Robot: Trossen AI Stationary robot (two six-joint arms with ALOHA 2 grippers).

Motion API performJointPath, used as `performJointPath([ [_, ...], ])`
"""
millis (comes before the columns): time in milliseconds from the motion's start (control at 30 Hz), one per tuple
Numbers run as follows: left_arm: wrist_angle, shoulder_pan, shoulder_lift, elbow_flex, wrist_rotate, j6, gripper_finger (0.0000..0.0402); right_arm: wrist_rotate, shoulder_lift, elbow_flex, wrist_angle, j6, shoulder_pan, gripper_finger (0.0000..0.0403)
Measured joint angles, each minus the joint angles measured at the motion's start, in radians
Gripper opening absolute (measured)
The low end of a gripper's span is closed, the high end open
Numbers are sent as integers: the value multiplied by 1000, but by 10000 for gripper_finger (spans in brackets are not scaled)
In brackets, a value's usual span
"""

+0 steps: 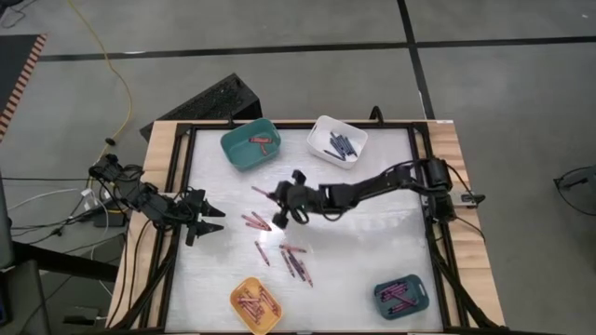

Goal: Sort crayons
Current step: Put the red crayon into the top green bin

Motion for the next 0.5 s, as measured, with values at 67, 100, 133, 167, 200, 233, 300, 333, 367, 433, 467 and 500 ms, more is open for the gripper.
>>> performJointPath([
  [67,0,0,0,0,0,0,228,0,0,31,-1,-26,-28,1],
  [100,0,0,0,0,0,0,228,0,0,44,0,-34,-42,1],
  [133,0,0,0,0,0,0,228,0,0,56,1,-41,-59,1],
  [167,0,0,0,0,0,0,228,0,-1,67,1,-43,-74,1],
  [200,0,0,0,0,0,0,228,0,-1,76,1,-48,-89,1],
  [233,0,0,0,0,0,0,228,0,-1,83,1,-52,-105,1],
  [300,0,0,0,0,0,0,228,0,-1,93,4,-59,-135,2],
  [333,0,0,0,0,0,0,228,0,0,95,9,-59,-149,2],
  [367,0,0,0,0,0,0,228,0,7,102,11,-59,-164,2],
  [433,0,0,0,0,0,0,228,0,11,110,10,-59,-190,2],
  [467,0,0,0,0,-1,0,228,0,13,111,7,-55,-201,2],
  [500,0,0,0,0,0,0,228,0,26,118,15,-52,-212,2],
])
